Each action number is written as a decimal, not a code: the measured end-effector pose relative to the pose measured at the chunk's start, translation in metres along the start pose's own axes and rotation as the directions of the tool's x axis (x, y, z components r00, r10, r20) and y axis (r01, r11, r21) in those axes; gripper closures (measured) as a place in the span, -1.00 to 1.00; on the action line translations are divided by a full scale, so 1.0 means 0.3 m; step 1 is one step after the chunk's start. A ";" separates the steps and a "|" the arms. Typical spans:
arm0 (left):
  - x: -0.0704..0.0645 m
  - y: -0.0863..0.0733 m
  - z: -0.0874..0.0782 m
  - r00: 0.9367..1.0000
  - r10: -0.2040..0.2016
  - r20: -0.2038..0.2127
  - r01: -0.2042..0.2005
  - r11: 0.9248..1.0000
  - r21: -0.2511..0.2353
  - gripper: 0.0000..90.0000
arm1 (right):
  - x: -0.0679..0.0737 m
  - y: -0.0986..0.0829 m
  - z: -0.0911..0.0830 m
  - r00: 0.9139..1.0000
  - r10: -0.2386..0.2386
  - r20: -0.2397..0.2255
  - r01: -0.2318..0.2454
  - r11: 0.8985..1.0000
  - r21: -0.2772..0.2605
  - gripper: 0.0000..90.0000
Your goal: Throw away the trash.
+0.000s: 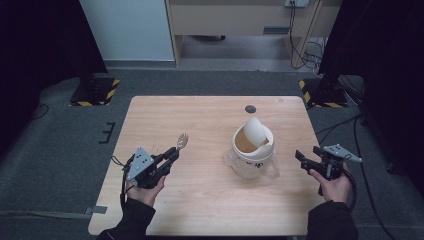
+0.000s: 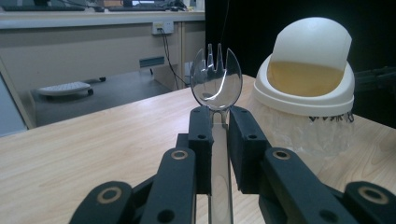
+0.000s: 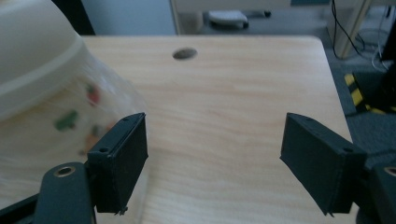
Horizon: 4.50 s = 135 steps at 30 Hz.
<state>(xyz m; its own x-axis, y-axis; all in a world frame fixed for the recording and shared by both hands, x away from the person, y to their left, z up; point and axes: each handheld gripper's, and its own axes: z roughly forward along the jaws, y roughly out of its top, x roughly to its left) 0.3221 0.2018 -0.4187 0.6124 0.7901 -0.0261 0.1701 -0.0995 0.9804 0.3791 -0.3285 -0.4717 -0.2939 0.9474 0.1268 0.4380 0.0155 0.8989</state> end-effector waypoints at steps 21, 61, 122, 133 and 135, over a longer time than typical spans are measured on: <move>-0.067 0.138 0.116 0.996 0.052 0.073 -0.045 0.995 -0.092 0.77 | 0.155 0.273 -0.166 0.979 -0.061 -0.197 0.005 0.962 -0.272 -0.15; -0.274 0.154 0.196 0.970 0.132 0.204 -0.114 0.989 -0.099 0.77 | 0.555 0.336 -0.101 0.846 -0.060 -0.529 -0.078 0.969 -0.234 0.13; 0.100 -0.246 0.022 0.996 -0.074 -0.039 0.084 0.907 0.412 -0.30 | 0.529 0.316 -0.030 0.922 -0.194 -0.334 0.078 0.941 -0.330 0.84; 0.126 -0.251 0.015 0.994 -0.082 -0.072 0.105 0.901 0.420 -0.34 | 0.555 0.268 0.034 0.919 -0.257 -0.299 0.171 0.943 -0.286 0.82; 0.130 -0.251 0.015 0.994 -0.084 -0.076 0.108 0.901 0.421 -0.34 | 0.557 0.266 0.039 0.917 -0.261 -0.303 0.176 0.944 -0.280 0.71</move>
<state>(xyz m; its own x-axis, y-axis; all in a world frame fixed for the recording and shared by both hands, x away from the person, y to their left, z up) 0.3366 0.2373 -0.4945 0.5352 0.8396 -0.0929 0.5442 -0.2587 0.7981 0.3749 -0.1652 -0.3837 -0.6410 0.7675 0.0084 0.1233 0.0921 0.9881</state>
